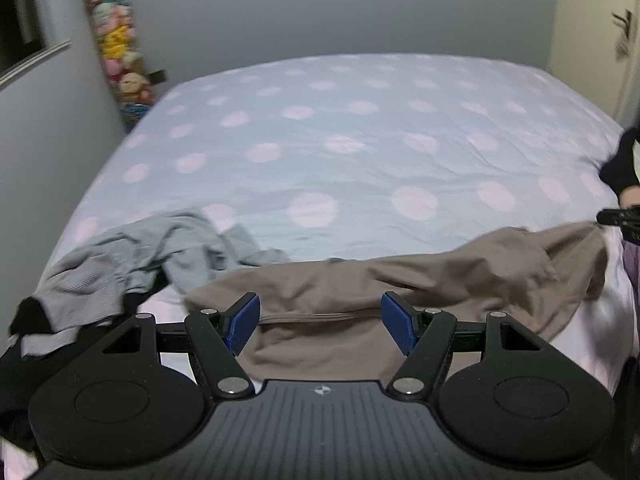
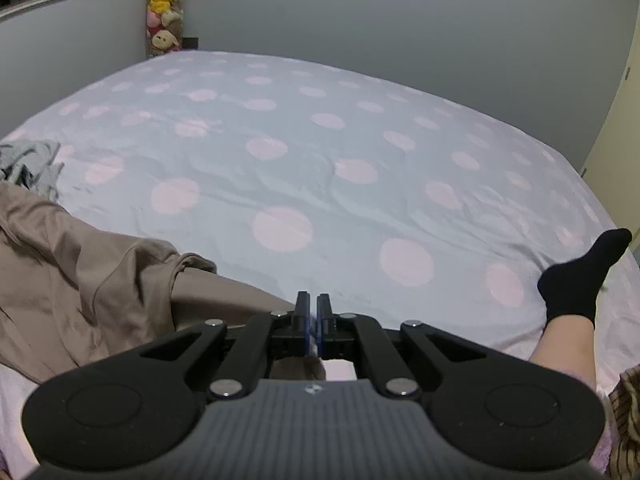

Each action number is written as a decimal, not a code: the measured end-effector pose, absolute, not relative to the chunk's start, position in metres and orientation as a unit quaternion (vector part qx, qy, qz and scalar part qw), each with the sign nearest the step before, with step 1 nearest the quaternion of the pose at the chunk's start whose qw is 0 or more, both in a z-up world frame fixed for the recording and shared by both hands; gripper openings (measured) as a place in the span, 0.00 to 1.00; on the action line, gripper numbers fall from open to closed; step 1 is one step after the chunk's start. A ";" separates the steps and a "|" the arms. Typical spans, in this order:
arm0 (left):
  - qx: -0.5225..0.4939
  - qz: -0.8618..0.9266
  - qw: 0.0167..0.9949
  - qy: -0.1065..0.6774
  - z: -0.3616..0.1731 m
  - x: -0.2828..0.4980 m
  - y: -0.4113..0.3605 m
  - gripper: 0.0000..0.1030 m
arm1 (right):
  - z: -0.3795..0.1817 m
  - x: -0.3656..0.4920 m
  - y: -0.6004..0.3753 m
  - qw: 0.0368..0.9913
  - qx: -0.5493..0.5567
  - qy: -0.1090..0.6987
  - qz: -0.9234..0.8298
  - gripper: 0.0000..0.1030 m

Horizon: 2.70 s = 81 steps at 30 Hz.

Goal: Fold clothes
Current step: 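Lift the beige shirt off the pile with both grippers, pulling it apart, then raise the beige shirt high with both grippers and shake it out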

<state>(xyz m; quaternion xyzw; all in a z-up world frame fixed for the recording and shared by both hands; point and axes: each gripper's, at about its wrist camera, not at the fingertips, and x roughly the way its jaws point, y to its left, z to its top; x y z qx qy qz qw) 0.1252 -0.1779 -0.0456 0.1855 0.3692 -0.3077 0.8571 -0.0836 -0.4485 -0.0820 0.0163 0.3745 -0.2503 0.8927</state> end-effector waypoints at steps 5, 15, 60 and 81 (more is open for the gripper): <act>0.219 -0.320 0.842 0.375 -0.066 0.129 -0.197 0.64 | -0.086 -0.087 -0.449 0.900 0.014 0.371 -0.227 0.08; 0.259 -0.322 0.822 0.393 -0.101 0.151 -0.202 0.64 | -0.104 -0.056 -0.383 0.924 0.010 0.380 -0.034 0.08; 0.308 -0.277 0.867 0.275 -0.063 0.206 -0.164 0.01 | -0.064 -0.048 -0.377 0.939 -0.116 0.304 -0.111 0.02; 0.128 -0.333 0.934 0.002 0.183 0.033 -0.147 0.00 | 0.158 -0.226 -0.357 0.927 -0.224 -0.008 -0.300 0.02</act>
